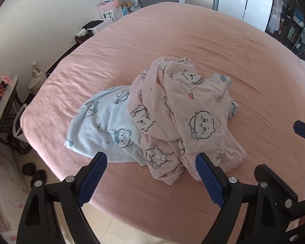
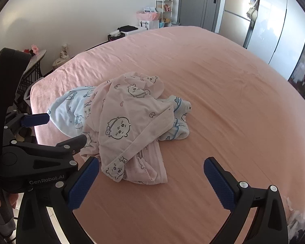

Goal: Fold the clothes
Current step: 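Close the left gripper on the pink garment while the right gripper grasps it too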

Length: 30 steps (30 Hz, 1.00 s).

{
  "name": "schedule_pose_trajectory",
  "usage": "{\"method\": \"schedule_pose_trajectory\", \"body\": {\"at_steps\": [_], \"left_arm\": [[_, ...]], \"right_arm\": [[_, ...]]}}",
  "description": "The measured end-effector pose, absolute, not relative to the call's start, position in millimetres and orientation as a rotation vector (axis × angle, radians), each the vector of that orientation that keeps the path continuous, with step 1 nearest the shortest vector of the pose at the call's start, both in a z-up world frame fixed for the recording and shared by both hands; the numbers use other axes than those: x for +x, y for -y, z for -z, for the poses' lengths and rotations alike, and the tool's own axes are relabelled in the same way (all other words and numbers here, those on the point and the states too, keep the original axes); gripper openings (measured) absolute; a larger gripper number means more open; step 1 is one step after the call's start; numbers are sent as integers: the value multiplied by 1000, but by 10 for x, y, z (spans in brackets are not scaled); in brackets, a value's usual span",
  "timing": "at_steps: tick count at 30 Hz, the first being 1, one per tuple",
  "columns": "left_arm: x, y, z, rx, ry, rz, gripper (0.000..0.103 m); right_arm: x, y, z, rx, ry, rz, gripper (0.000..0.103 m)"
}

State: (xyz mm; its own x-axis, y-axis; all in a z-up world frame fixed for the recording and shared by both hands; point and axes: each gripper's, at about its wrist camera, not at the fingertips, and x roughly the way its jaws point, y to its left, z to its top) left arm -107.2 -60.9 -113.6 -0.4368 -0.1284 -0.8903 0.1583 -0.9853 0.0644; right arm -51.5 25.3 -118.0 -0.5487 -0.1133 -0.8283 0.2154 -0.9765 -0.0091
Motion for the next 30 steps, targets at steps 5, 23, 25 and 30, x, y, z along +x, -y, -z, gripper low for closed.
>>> {"method": "schedule_pose_trajectory", "body": {"at_steps": [5, 23, 25, 30], "left_arm": [[-1195, 634, 1286, 1591, -103, 2547, 89], [-1583, 806, 1372, 1652, -170, 2656, 89], [-1632, 806, 1334, 1637, -162, 2667, 88], [-1749, 780, 1355, 1704, -292, 2674, 88]], "right_arm": [[-597, -266, 1282, 1351, -154, 2591, 103], [-747, -475, 1510, 1378, -125, 2577, 102], [-754, -475, 1546, 1390, -105, 2546, 102], [-761, -395, 1689, 1443, -91, 2494, 95]]}}
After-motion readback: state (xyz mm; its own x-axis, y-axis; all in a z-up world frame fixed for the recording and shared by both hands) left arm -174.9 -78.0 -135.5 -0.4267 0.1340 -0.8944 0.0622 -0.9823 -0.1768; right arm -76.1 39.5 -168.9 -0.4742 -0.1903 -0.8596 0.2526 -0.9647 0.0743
